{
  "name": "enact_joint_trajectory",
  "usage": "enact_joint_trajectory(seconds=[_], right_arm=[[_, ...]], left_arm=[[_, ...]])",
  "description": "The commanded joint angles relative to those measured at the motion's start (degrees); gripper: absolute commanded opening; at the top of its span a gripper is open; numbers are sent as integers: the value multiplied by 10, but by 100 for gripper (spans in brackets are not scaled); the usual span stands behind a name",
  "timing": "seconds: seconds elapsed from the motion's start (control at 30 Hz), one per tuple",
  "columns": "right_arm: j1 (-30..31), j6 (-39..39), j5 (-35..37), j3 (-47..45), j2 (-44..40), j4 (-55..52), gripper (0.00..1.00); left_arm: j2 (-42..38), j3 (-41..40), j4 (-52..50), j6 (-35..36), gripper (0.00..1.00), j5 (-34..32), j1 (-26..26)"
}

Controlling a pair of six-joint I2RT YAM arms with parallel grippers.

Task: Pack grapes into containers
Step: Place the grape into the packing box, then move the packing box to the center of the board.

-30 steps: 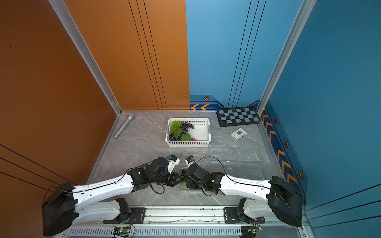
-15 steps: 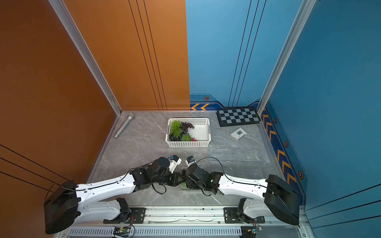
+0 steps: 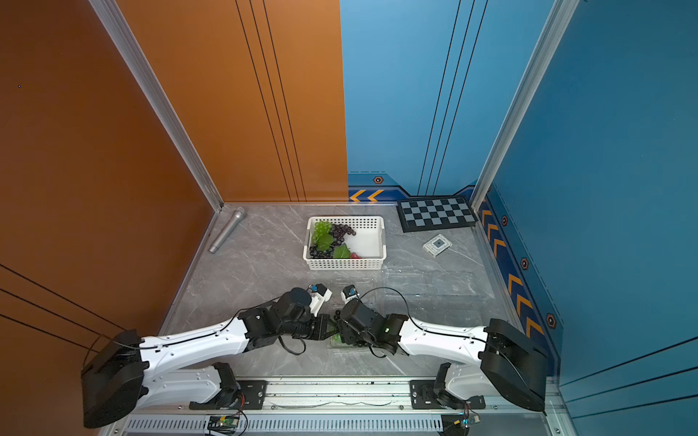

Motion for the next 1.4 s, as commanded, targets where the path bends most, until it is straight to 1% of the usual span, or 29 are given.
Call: enact_joint_trajectory(seconds=[0.0,0.1,0.2,0.27,0.4,0.6,0.67,0.8,0.9,0.97,1.03,1.07,1.17,1.27,1.37], right_arm=[[8,7,-45,0,-15,30,71],[1,10,-51,-2,-32,29,73],[-6,12,-55,-10,-48,28,73],[-9,13,-56,-15,-59,26,73],[-15,15,-57,-23,-84,20,73],[-36,18,-38,-32,-145,-38,73],[-40,19,-27,-36,-166,-58,70],[-41,17,-17,-32,-184,-89,50],[-37,18,-20,-32,-167,-89,42],[-36,20,-19,-32,-156,-92,40],[-38,25,-7,-32,-158,-104,42],[-39,29,1,-32,-166,-111,47],[-44,38,12,-37,-202,-134,56],[-51,46,13,-48,-233,-137,59],[-57,48,11,-55,-243,-137,60]], left_arm=[[1,14,49,-13,12,-26,9],[-11,13,49,-15,23,-27,13],[-29,9,49,-15,29,-17,22],[-42,6,40,-13,31,-18,26],[-73,7,-4,1,32,-33,37],[-121,-5,-46,13,32,-55,68],[-126,-12,-47,13,32,-60,75],[-94,-14,-40,13,32,-59,76],[-52,-15,-14,6,32,-44,70],[-25,-14,-8,1,32,-44,64],[-2,-12,-8,4,32,-37,59],[7,-12,-8,5,32,-32,57],[15,-14,-26,8,36,-36,52],[10,-5,-72,27,39,-62,48],[10,7,-101,42,42,-80,47]])
